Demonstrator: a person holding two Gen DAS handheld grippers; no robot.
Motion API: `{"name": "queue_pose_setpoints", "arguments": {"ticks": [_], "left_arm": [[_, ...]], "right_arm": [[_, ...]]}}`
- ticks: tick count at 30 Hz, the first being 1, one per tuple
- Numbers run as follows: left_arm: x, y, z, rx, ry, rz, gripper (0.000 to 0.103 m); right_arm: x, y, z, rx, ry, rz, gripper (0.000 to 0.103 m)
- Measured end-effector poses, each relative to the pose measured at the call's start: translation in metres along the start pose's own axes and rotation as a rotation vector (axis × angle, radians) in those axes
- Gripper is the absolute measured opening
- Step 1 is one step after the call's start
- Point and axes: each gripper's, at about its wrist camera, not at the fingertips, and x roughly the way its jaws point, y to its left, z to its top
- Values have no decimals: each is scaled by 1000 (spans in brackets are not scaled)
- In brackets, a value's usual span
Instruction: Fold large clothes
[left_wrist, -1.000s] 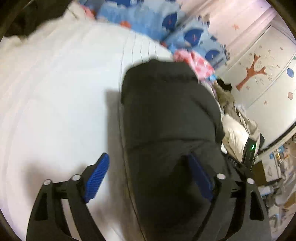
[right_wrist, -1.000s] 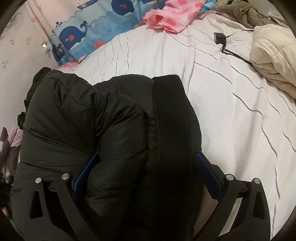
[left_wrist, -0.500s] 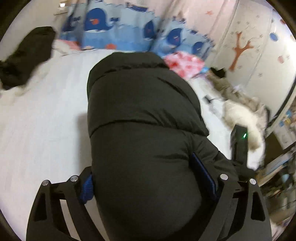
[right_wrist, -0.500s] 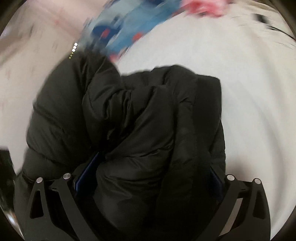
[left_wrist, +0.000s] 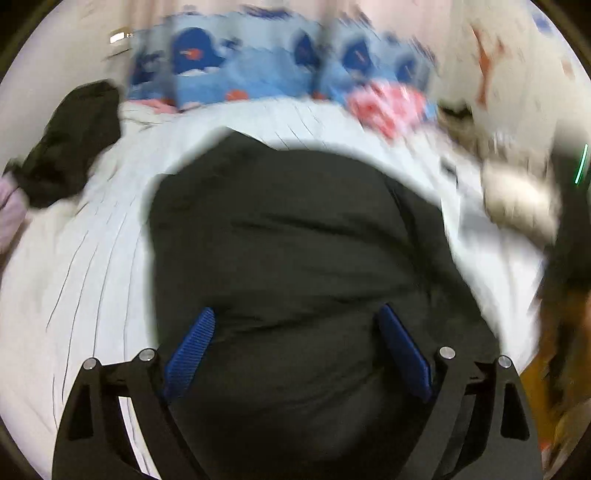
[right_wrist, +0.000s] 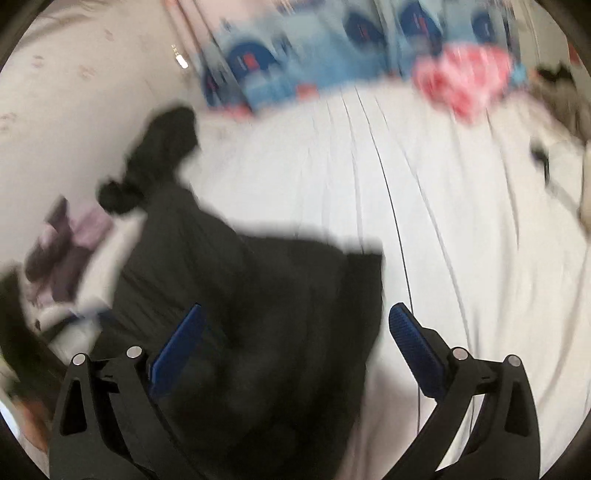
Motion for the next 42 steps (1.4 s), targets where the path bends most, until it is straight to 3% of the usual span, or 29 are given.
{"name": "queue_pose_setpoints", "arguments": {"ticks": [2, 4, 5, 7, 10, 12, 18, 25, 29, 31, 36, 42], "left_arm": [[4, -20, -2, 64, -6, 10, 87], [7, -30, -2, 99, -8, 17, 87], [8, -34, -4, 118, -9, 26, 87], [10, -32, -5, 112, -21, 13, 87], [13, -27, -3, 69, -24, -90, 87], [16, -33, -5, 87, -24, -89, 87], [13, -44, -15, 80, -64, 0, 88], [-1, -44, -27, 54, -104, 65, 88], [-13, -43, -30, 40, -116, 71, 88], [-20, -45, -34, 49, -116, 83, 88], [-33, -45, -45, 56, -119, 118, 88], [-51, -43, -51, 48, -136, 159, 89]], "right_arm": [[6, 19, 21, -54, -25, 54, 97], [33, 26, 30, -56, 22, 135, 97], [54, 21, 30, -37, 63, 113, 97], [105, -6, 17, 12, 144, 0, 97], [140, -58, -21, 221, 171, 104, 96], [135, -58, -29, 184, 161, 38, 96], [129, -63, -20, 165, 214, 8, 96], [35, -8, -34, -12, 48, 12, 96], [42, 4, -72, -167, 168, -74, 96], [52, -9, -83, -109, 224, -54, 96], [41, -2, -84, -133, 236, -98, 96], [-3, 8, -82, -149, 141, -80, 96]]}}
